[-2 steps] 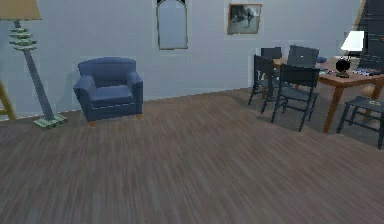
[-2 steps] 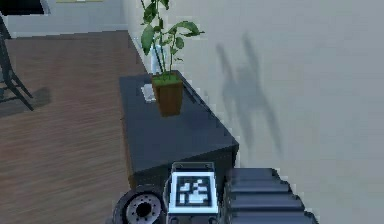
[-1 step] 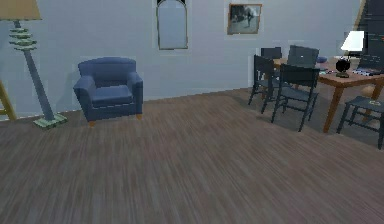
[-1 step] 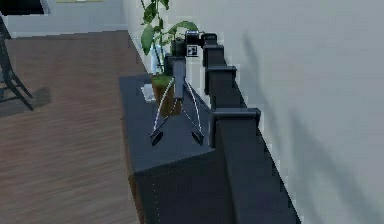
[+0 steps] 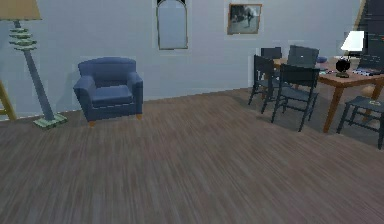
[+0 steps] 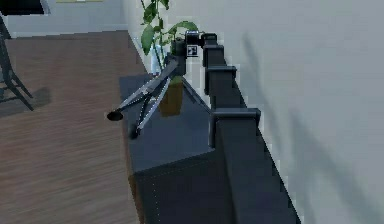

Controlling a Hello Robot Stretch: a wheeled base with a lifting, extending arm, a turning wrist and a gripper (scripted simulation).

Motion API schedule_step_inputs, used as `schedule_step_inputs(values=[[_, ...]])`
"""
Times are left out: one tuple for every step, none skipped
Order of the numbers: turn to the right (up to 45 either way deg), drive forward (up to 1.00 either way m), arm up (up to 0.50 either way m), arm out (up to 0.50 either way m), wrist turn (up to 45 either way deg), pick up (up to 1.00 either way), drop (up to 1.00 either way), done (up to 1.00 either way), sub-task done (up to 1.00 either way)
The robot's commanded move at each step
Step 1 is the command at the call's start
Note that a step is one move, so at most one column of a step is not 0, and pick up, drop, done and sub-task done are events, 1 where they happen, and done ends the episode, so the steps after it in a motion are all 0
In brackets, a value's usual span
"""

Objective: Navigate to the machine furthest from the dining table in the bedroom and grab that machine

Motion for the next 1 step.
schedule_step_inputs(values=[[0.0, 0.0, 0.0, 0.0, 45.0, 0.0, 0.0, 0.0, 0.0]])
